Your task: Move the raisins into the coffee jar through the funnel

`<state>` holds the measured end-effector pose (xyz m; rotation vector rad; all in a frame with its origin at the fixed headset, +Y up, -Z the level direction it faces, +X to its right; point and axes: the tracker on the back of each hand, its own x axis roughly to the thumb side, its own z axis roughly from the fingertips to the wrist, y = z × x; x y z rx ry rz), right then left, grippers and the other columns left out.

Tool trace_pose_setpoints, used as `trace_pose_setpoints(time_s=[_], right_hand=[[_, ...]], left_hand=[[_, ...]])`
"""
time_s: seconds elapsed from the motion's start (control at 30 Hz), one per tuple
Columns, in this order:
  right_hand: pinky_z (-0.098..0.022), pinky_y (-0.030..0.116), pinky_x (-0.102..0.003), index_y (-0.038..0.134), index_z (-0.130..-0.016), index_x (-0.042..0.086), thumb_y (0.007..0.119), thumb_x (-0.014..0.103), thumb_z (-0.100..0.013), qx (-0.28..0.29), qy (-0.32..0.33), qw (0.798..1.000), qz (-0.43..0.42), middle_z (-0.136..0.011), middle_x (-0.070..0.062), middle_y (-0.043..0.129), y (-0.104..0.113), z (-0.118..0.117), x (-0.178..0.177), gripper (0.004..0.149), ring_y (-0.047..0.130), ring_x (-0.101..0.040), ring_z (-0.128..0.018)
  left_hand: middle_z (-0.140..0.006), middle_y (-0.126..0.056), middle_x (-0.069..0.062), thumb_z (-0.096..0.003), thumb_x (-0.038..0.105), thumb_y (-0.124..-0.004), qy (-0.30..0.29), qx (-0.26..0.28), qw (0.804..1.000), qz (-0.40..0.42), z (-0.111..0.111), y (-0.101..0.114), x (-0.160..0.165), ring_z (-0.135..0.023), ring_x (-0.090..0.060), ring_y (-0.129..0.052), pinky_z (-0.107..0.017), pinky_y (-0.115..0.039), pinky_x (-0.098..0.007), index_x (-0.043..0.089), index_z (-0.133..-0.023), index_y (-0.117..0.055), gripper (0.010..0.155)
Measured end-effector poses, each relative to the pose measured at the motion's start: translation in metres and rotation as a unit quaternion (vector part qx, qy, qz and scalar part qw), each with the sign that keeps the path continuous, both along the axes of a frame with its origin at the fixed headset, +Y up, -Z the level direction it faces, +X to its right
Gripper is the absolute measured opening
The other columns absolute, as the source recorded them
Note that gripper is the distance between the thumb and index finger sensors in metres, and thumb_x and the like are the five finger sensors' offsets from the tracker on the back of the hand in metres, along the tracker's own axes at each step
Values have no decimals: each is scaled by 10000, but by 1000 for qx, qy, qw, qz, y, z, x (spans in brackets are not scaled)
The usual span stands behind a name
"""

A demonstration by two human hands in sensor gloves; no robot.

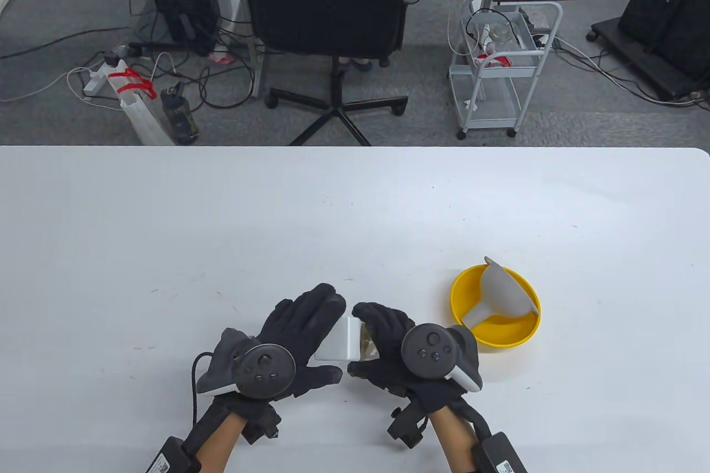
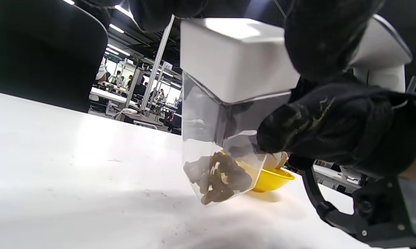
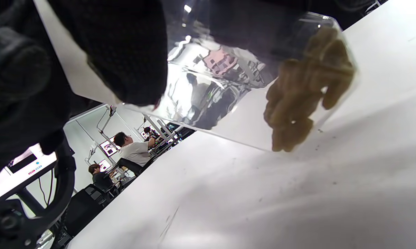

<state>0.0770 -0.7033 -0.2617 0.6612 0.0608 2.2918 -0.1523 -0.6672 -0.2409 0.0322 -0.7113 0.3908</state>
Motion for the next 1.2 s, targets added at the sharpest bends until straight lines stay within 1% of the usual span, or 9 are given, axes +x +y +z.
trace_pose_setpoints(time_s=[0.1, 0.27, 0.4, 0.53, 0.67, 0.73, 1.03, 1.13, 1.2], right_hand=[[-639, 475, -819, 340, -1113, 185, 939, 387, -488, -2, -6, 1000, -10, -1132, -258, 476, 0, -1, 2, 889, 540, -572, -983], [-640, 474, -819, 339, -1114, 185, 938, 387, -490, -11, -12, 1000, -24, -1129, -261, 482, -1, -2, 6, 888, 538, -573, -984], [-639, 474, -819, 338, -1114, 183, 937, 387, -490, -17, -14, 999, -36, -1131, -261, 478, -1, -3, 8, 888, 539, -574, -984], [-639, 472, -819, 338, -1115, 183, 937, 387, -490, -24, -18, 998, -50, -1130, -262, 481, -1, -4, 11, 889, 537, -574, -987], [-640, 468, -819, 337, -1115, 183, 937, 386, -491, -27, -21, 998, -56, -1131, -261, 479, -1, -5, 13, 889, 537, -576, -986], [-640, 468, -819, 337, -1116, 183, 936, 387, -492, -30, -23, 997, -61, -1130, -261, 482, -2, -6, 15, 889, 537, -576, -987], [-644, 455, -818, 349, -1117, 204, 941, 393, -487, -38, -30, 995, -90, -1140, -251, 478, -1, -9, 17, 885, 538, -557, -1006], [-646, 444, -820, 358, -1123, 231, 940, 415, -482, -48, -32, 992, -114, -1146, -266, 449, -1, -13, 16, 885, 510, -572, -1013], [-645, 431, -825, 367, -1128, 257, 934, 446, -478, -65, -42, 989, -126, -1148, -288, 414, -3, -19, 14, 883, 476, -603, -1003]], left_hand=[[-1334, -337, -180, -521, 598, -823, 11, -22, 1000, -1, -3, 2, -11, -1192, -454, -479, -783, -409, -689, 295, -1222, -162, 1010], [-1338, -332, -186, -513, 620, -818, 65, -29, 997, -36, -10, -2, -38, -1191, -470, -473, -779, -410, -697, 307, -1225, -164, 1016], [-1336, -355, -182, -517, 611, -820, 99, -47, 993, -38, -17, -8, -52, -1187, -467, -486, -777, -417, -696, 309, -1226, -188, 997], [-1335, -354, -188, -519, 614, -815, 152, -73, 983, -72, -26, -22, -72, -1187, -472, -479, -777, -413, -696, 304, -1227, -187, 996], [-1332, -341, -203, -526, 633, -790, 186, -103, 971, -106, -32, -37, -85, -1183, -493, -455, -774, -407, -699, 292, -1229, -185, 987], [-1332, -334, -207, -527, 644, -778, 191, -110, 968, -116, -33, -41, -85, -1184, -498, -442, -775, -401, -699, 291, -1228, -178, 988], [-1332, -327, -202, -527, 653, -766, 197, -97, 966, -138, -33, -42, -82, -1185, -497, -431, -776, -394, -700, 293, -1226, -178, 982], [-1331, -329, -203, -525, 654, -766, 205, -100, 963, -146, -33, -44, -85, -1184, -496, -432, -776, -396, -699, 293, -1225, -181, 981], [-1331, -329, -206, -526, 653, -766, 209, -101, 960, -156, -34, -45, -86, -1184, -499, -430, -774, -396, -701, 290, -1226, -179, 982]])
